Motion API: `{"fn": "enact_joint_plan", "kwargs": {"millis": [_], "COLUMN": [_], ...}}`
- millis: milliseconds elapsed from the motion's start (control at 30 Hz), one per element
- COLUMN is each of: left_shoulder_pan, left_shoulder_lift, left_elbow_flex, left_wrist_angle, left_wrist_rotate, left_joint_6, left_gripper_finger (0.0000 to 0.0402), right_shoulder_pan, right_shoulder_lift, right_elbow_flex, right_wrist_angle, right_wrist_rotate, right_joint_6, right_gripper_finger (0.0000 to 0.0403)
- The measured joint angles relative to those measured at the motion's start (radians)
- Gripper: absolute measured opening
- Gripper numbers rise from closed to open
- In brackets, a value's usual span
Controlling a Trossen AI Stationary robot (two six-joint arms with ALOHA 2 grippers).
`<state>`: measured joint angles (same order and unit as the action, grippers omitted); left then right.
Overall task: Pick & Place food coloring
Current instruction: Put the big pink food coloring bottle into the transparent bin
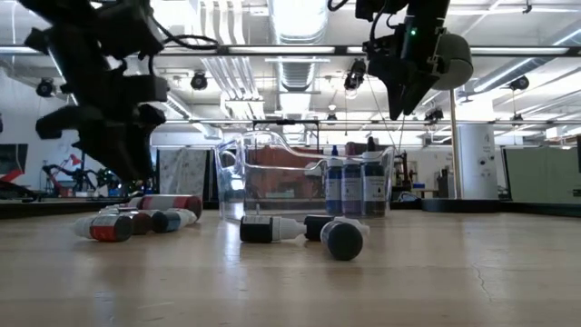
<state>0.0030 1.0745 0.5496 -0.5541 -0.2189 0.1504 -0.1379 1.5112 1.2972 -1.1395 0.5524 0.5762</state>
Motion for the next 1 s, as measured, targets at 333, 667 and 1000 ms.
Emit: {"fn": "enact_joint_plan", "kwargs": {"millis": [333,667,1000], "left_shoulder_pan": [0.029,0.035,0.035], "left_shoulder_lift": [0.084,0.149,0.147], "left_elbow_flex": [-0.051,-0.044,-0.045], "left_wrist_angle": [0.090,0.116,0.154], "left_wrist_rotate": [0.052,0.053,0.073], "left_joint_6": [0.052,0.063,0.066], "left_gripper_finger": [0.0165,0.0165,0.0165], "right_shoulder_pan": [0.000,0.000,0.000], "right_shoulder_lift": [0.000,0.000,0.000], "right_elbow_flex": [0.000,-0.001,-0.022], "right_wrist_angle": [0.010,0.021,0.025], "right_wrist_rotate": [0.000,0.000,0.000], "right_joint_6": [0.000,0.000,-0.001], "right_gripper_finger": [0.0228,0.0228,0.0228]}}
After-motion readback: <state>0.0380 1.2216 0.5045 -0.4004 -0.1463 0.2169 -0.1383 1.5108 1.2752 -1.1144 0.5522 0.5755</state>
